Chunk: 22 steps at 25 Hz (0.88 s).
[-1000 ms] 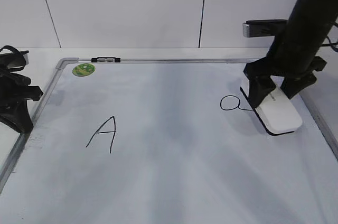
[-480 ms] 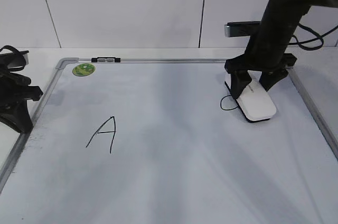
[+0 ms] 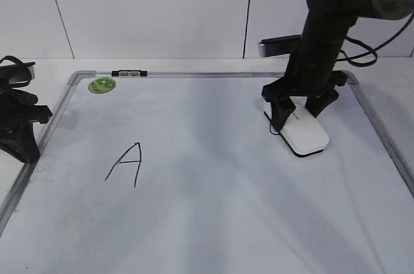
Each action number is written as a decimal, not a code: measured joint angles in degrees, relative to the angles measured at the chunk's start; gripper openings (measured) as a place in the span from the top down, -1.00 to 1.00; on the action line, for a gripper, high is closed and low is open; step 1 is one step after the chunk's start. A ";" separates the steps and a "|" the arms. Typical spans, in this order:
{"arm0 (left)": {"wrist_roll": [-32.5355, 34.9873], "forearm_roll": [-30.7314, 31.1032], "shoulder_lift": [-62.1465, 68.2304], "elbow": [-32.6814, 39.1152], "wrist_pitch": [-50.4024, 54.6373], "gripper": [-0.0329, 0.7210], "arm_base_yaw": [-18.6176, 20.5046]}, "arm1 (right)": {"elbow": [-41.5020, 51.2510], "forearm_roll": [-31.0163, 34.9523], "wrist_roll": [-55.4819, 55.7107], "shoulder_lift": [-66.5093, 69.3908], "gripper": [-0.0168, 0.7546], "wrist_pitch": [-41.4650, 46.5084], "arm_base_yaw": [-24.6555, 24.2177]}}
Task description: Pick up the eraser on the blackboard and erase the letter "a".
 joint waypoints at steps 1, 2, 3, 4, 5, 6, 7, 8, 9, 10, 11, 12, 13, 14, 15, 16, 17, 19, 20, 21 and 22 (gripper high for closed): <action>0.00 0.00 0.00 0.00 0.00 0.85 0.00 | -0.04 0.00 0.00 0.12 -0.52 0.00 1.25; 0.00 0.00 0.00 0.00 0.00 0.85 0.00 | -0.14 0.00 0.00 0.22 -0.52 0.03 2.54; 0.00 0.00 0.00 0.00 0.00 0.85 0.00 | -0.14 0.00 0.00 0.22 -0.52 0.03 3.59; 0.00 0.00 0.00 0.00 0.00 0.85 0.00 | -0.14 0.00 0.00 0.22 -0.52 0.03 4.76; 0.00 0.00 0.00 0.00 0.00 0.85 0.00 | -0.14 0.10 0.00 0.24 -0.52 0.03 5.82; 0.00 0.00 0.00 0.00 0.00 0.85 0.00 | -0.14 0.10 0.00 0.34 -0.52 0.03 6.62; 0.00 0.00 0.00 0.00 0.00 0.85 0.00 | -0.14 0.10 0.00 0.34 -0.52 0.03 7.40; 0.00 0.00 0.00 0.00 0.00 0.85 0.00 | -0.18 -0.05 0.00 0.46 -0.52 0.03 7.91; 0.00 0.00 0.00 0.00 0.00 0.85 0.00 | -0.28 -0.31 0.00 0.46 -0.52 0.03 8.28; 0.00 0.00 0.00 0.00 0.00 0.85 0.00 | -0.28 -0.65 0.00 0.57 -0.52 0.03 8.31; 0.00 0.11 0.00 0.00 0.00 0.85 0.00 | -0.28 -1.11 0.34 0.57 -0.52 0.03 8.31; 0.00 0.11 0.00 0.00 0.00 0.85 0.00 | -0.32 -1.54 0.82 0.57 -0.52 0.03 8.31; 0.00 0.11 0.00 0.00 0.00 0.85 0.00 | -0.32 -1.97 1.16 0.57 -0.52 0.12 8.18; 0.00 0.11 0.00 0.00 0.00 0.85 0.00 | -0.32 -2.11 1.51 0.57 -0.52 0.12 7.80; 0.00 0.11 0.00 0.00 0.00 0.85 0.00 | -0.32 -1.99 1.80 0.57 -0.52 0.26 7.55; 0.00 0.11 0.09 0.00 0.00 0.85 0.00 | -0.32 -1.40 2.04 0.68 -0.52 0.25 6.83; 0.00 0.11 0.09 0.00 0.00 0.85 0.00 | -0.42 -0.70 2.27 0.68 -0.52 0.25 6.18; 0.00 -0.01 0.09 0.00 0.00 0.85 0.00 | -0.41 -0.47 2.40 0.68 -0.52 0.25 4.12; 0.00 -0.01 0.09 0.00 0.00 0.85 0.00 | -0.41 -0.47 2.49 0.68 -0.52 0.25 3.02; 0.00 -0.01 0.09 0.00 0.00 0.85 0.00 | -0.41 -0.47 2.60 0.68 -0.52 0.25 1.64; 0.00 -0.01 0.09 0.00 0.00 0.85 0.00 | -0.41 -0.47 2.60 0.68 -0.52 0.25 0.28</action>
